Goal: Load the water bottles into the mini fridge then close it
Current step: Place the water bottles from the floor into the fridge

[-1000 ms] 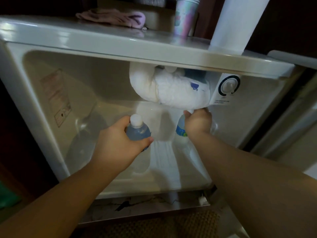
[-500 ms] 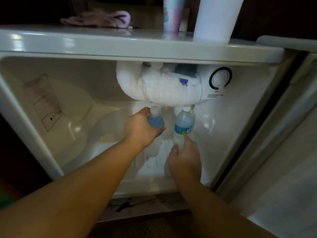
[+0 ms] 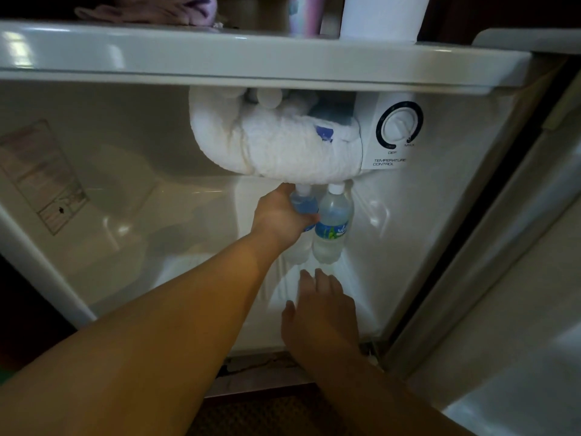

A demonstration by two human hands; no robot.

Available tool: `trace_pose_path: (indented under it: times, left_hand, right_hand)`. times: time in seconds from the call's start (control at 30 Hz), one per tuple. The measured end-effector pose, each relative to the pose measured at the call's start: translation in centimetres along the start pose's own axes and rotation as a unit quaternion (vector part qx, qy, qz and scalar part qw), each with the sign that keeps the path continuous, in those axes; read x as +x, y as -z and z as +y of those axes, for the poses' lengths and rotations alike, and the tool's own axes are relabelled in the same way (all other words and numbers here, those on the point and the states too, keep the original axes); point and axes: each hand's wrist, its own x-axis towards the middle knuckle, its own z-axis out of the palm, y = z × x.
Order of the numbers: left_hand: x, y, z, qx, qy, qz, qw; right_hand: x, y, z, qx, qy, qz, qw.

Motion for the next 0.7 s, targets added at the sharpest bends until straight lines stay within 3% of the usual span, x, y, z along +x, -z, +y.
trace_pose_path:
  times: [0.2, 0.33, 0.47, 0.57, 0.7]
  left_hand:
    - [-1.6, 1.4, -0.1, 0.024, -0.017, -0.018, 0.999]
    - [-6.6, 6.1, 0.1, 0.096, -0.019, 0.007, 0.995]
    - [-14.6, 14.0, -0.5, 0.077, -0.018, -0.044, 0.996]
    - [-19.7, 21.2, -0.2, 0.037, 0.043, -0.095, 0.994]
    - [-26.3, 30.9, -0.8, -0.013, 0.124, -0.081, 0.989]
  right_hand:
    - [0.1, -0.7, -0.4, -0.065, 0.11, 0.004, 0.992]
    - [0.0, 1.1, -1.9, -0.019, 0.233, 0.075, 0.969]
    - [-0.5, 1.8, -4.8, 0.022, 0.409, 0.111, 0.905]
    - [-1.6, 1.8, -8.6, 0.049, 0.499, 0.071, 0.862]
    - [-4.7, 0.9, -14.2, 0.11, 0.615, 0.021, 0.78]
